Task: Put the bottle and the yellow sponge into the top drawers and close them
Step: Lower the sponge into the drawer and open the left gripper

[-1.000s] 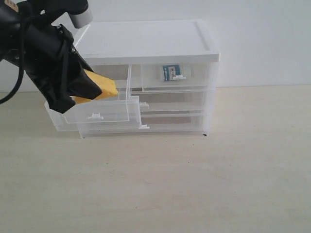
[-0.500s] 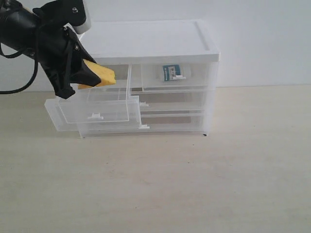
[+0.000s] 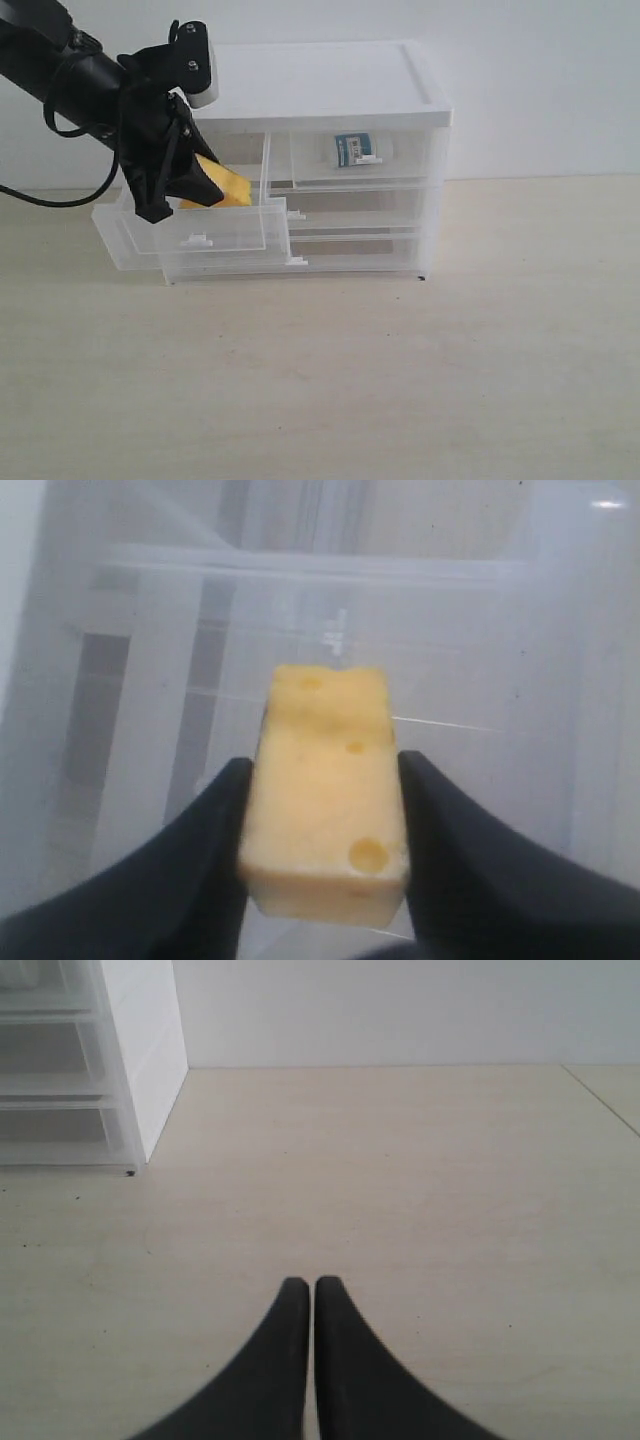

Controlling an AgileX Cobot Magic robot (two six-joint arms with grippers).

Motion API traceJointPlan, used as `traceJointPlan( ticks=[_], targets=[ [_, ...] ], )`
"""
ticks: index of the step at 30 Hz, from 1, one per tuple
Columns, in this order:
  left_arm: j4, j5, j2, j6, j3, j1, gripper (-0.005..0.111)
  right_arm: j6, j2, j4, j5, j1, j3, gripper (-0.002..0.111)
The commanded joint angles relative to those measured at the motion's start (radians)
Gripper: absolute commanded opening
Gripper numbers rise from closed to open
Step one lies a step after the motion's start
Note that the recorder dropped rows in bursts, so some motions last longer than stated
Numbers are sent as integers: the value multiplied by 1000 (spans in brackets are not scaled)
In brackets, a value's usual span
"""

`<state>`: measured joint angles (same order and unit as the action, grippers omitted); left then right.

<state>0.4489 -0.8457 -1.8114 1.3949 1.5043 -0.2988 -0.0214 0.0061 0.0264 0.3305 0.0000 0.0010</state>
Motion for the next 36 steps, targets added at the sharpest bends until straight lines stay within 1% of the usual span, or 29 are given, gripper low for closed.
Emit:
traceJointPlan(
  ticks=[1, 7, 9, 12, 14, 16, 17, 19, 21, 25, 30, 32, 33, 34, 35, 36],
  targets=[
    [3, 41, -8, 4, 9, 10, 4, -2, -6, -6, -9, 0, -1, 0],
    [9, 40, -31, 4, 9, 20, 4, -2, -6, -6, -9, 0, -1, 0],
    [9, 45, -35, 4, 9, 20, 7, -2, -6, -6, -9, 0, -1, 0],
    [11, 66, -37, -1, 9, 20, 23, -2, -6, -6, -9, 0, -1, 0],
    [11, 77, -37, -4, 9, 20, 39, -2, -6, -6, -9, 0, -1, 0],
    [11, 97, -37, -4, 9, 20, 51, -2, -6, -6, -9, 0, -1, 0],
    [11, 116, -37, -16, 9, 20, 55, -2, -6, -6, -9, 0, -1, 0],
    [11, 154, -35, -48, 9, 20, 59, -2, -6, -6, -9, 0, -1, 0],
    [11, 169, -25, -60, 9, 20, 60, -2, -6, -6, -9, 0, -1, 0],
    [11, 157, 17, -60, 9, 20, 60, -2, -6, -6, -9, 0, -1, 0],
    [11, 58, 100, -63, 9, 20, 60, -2, -6, -6, -9, 0, -1, 0],
    [9, -12, 135, -104, 9, 20, 59, -2, -6, -6, -9, 0, -1, 0],
    [4, -55, 148, -123, 9, 20, 58, -2, -6, -6, -9, 0, -1, 0],
    [-1, -105, 164, -158, 9, 20, 54, -2, -6, -6, -9, 0, -1, 0],
    [-6, -156, 173, -180, 9, 20, 49, -2, -6, -6, -9, 0, -1, 0],
    [-19, -202, 180, -204, 9, 20, 41, -2, -6, -6, -9, 0, -1, 0]
  ],
)
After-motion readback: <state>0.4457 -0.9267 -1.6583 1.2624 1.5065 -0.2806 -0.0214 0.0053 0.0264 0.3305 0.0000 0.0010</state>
